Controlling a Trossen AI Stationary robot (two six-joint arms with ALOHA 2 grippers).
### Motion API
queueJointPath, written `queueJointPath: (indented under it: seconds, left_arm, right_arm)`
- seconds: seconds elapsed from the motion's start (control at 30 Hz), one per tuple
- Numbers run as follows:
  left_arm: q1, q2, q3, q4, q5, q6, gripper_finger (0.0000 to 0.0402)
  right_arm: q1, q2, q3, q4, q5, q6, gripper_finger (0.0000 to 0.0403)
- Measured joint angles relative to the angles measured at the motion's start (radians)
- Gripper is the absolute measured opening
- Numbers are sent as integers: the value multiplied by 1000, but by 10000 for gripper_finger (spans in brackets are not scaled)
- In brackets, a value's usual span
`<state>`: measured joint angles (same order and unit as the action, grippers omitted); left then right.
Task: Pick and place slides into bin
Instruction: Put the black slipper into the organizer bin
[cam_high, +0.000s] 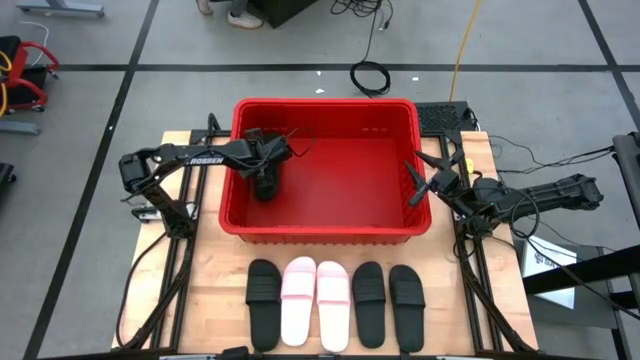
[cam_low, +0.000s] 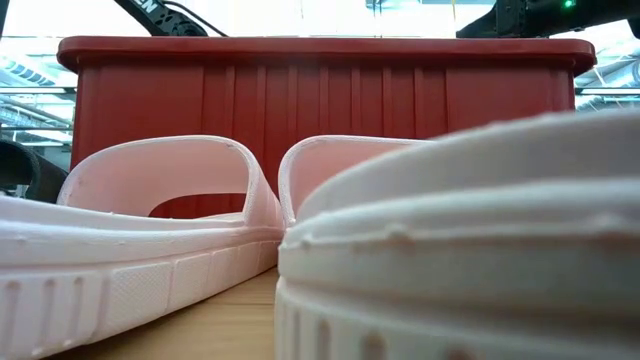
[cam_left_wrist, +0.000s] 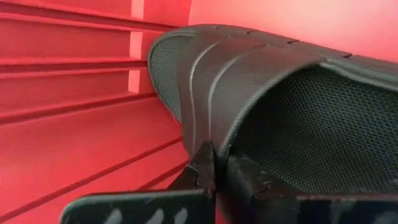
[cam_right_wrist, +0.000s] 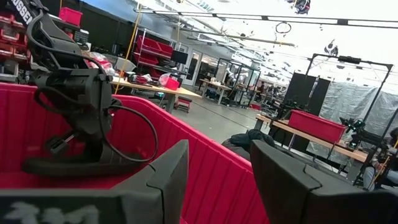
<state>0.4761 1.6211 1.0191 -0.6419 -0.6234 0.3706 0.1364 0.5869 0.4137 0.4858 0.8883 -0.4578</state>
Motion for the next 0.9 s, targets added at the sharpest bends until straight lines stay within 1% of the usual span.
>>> queueJointPath:
  seconds: [0.3, 0.4, 0.6, 0.77, 0.9]
  left_arm:
    - [1, 0, 0, 4, -1, 20, 60]
    - [1, 0, 0, 4, 3, 22, 85]
    - [-7, 0, 0, -24, 44, 19, 142]
    - [-20, 0, 0, -35, 43, -1, 178]
    - [-28, 0, 0, -34, 16, -12, 194]
  right_arm:
    - [0, 0, 0, -5, 0, 0, 164]
    - [0, 0, 0, -6, 0, 0, 164]
    - [0, 0, 0, -6, 0, 1, 164]
    - [0, 0, 0, -6, 0, 0, 164]
    - [0, 0, 0, -11, 0, 0, 164]
